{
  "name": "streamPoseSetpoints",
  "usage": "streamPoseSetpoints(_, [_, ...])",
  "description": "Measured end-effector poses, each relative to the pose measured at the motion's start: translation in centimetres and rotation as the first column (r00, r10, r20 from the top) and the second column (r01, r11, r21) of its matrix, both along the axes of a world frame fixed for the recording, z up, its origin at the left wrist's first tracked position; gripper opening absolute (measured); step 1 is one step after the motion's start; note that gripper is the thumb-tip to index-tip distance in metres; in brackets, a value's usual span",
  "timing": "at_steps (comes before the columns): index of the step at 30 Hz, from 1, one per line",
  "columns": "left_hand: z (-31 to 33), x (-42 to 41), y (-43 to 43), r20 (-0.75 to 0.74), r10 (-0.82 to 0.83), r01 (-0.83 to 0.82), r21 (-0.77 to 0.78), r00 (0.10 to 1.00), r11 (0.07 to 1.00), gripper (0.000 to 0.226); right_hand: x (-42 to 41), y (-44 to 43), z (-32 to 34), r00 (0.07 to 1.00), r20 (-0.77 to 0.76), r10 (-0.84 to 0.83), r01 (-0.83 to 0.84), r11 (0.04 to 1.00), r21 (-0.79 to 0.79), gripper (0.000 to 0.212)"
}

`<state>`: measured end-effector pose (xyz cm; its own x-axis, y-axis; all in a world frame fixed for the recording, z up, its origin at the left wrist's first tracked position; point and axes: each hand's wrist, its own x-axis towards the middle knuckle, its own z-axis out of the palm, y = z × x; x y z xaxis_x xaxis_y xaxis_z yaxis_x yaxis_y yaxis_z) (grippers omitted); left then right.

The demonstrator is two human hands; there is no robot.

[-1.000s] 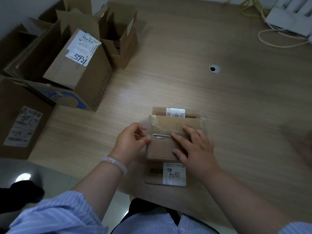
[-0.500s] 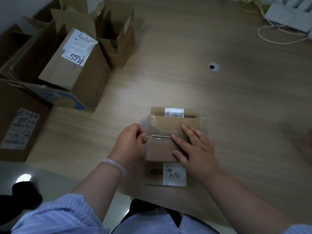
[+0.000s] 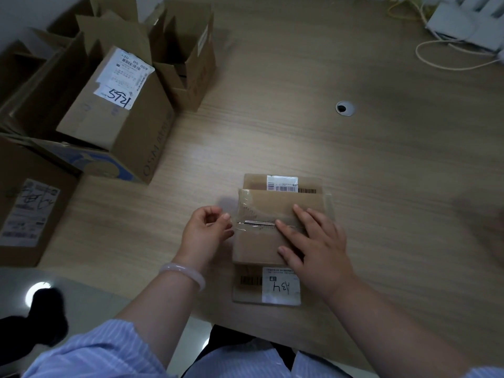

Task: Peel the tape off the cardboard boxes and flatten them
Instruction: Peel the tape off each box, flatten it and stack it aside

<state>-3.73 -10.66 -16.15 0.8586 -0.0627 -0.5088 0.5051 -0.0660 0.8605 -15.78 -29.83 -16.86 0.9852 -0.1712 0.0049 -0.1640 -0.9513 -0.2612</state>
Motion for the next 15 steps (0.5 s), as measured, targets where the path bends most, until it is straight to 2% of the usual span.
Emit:
streamPoseSetpoints(3, [0.0,0.7,0.9,0.001,-0.240,0.237,0.139,0.971,0.961,0.017,0.0,0.0,0.0,1.000,-0.002,0.001,-0.001,1.000,-0.011,0.047])
streamPoseSetpoints(5, [0.2,0.8,0.9,0.001,-0.332,0.323,0.236,0.943,0.917,0.023,0.1,0.0,0.0,1.000,0.001,0.001,-0.001,1.000,-0.007,0.047])
streamPoseSetpoints(9, [0.5,1.0,0.4,0.015,-0.265,0.253,0.240,0.964,0.937,0.024,0.0,0.0,-0.1,1.000,0.014,0.006,-0.006,1.000,-0.008,0.047])
streamPoseSetpoints(12, [0.5,1.1,0.2,0.140,-0.297,0.237,0.335,0.945,0.912,0.026,0.0,0.0,-0.1,1.000,0.017,0.007,-0.007,1.000,-0.014,0.047])
streamPoseSetpoints(15, [1.0,1.0,-0.4,0.249,-0.319,0.216,0.365,0.914,0.906,0.031,0.2,0.1,-0.1,1.000,0.006,0.010,-0.010,0.999,-0.036,0.047])
